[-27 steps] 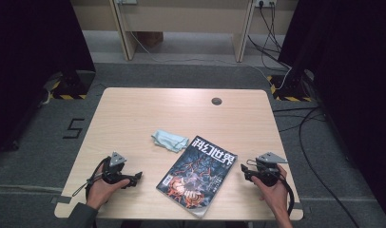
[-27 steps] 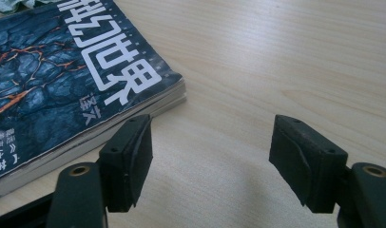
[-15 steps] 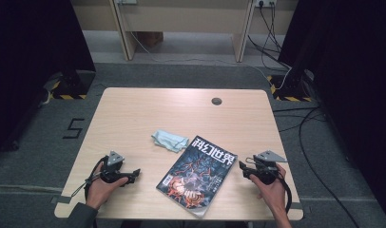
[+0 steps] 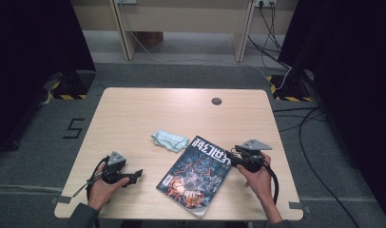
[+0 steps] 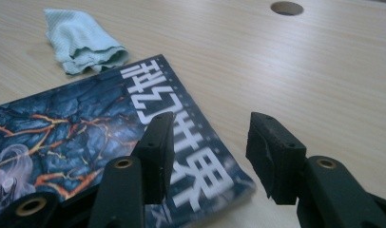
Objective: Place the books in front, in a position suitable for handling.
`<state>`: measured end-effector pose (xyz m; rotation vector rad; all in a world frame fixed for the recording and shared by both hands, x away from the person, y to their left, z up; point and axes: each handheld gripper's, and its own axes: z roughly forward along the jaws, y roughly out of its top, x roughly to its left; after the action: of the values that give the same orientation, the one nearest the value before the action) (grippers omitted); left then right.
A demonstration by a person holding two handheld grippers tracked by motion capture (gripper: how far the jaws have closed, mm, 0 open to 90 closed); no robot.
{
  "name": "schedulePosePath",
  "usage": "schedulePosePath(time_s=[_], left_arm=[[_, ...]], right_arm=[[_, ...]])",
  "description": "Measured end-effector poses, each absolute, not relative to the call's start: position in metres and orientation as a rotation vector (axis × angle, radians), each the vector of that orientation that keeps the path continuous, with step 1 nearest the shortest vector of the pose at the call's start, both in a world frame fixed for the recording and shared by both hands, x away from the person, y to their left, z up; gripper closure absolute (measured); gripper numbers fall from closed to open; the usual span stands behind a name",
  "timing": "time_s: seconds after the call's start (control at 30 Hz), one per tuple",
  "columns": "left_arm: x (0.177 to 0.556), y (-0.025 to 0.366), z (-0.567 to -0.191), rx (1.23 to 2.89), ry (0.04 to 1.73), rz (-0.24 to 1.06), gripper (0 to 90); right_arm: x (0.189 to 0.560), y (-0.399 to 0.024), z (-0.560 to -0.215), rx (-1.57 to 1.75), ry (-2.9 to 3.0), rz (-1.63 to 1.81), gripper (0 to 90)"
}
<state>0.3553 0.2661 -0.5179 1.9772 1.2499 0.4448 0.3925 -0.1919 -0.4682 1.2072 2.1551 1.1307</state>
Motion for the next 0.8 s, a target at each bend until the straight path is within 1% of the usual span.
schedulePosePath(time_s=[0.03,0.17,0.27,0.3,0.33,0.37,0.4,0.8], left_arm=[[0.355,0.266,-0.517,1.970,1.241,0.451,15.6],[0.352,0.262,-0.516,1.980,1.211,0.454,15.7],[0.352,0.260,-0.518,1.996,1.208,0.456,15.6],[0.352,0.260,-0.518,2.013,1.205,0.468,15.6],[0.352,0.259,-0.520,2.042,1.197,0.491,15.7],[0.352,0.259,-0.520,2.042,1.197,0.491,15.6],[0.352,0.259,-0.521,2.050,1.195,0.496,15.0],[0.352,0.260,-0.522,2.036,1.191,0.495,14.4]], right_arm=[[0.399,-0.184,-0.466,1.176,2.172,1.134,55.7],[0.408,-0.170,-0.462,1.120,2.215,1.140,57.2],[0.421,-0.154,-0.458,1.054,2.280,1.137,60.1],[0.421,-0.154,-0.458,1.054,2.280,1.137,60.1],[0.428,-0.145,-0.456,1.028,2.305,1.132,59.3],[0.428,-0.145,-0.456,1.028,2.305,1.132,59.3],[0.433,-0.136,-0.454,1.003,2.320,1.136,59.4],[0.459,-0.083,-0.448,0.885,2.405,1.120,60.2]])
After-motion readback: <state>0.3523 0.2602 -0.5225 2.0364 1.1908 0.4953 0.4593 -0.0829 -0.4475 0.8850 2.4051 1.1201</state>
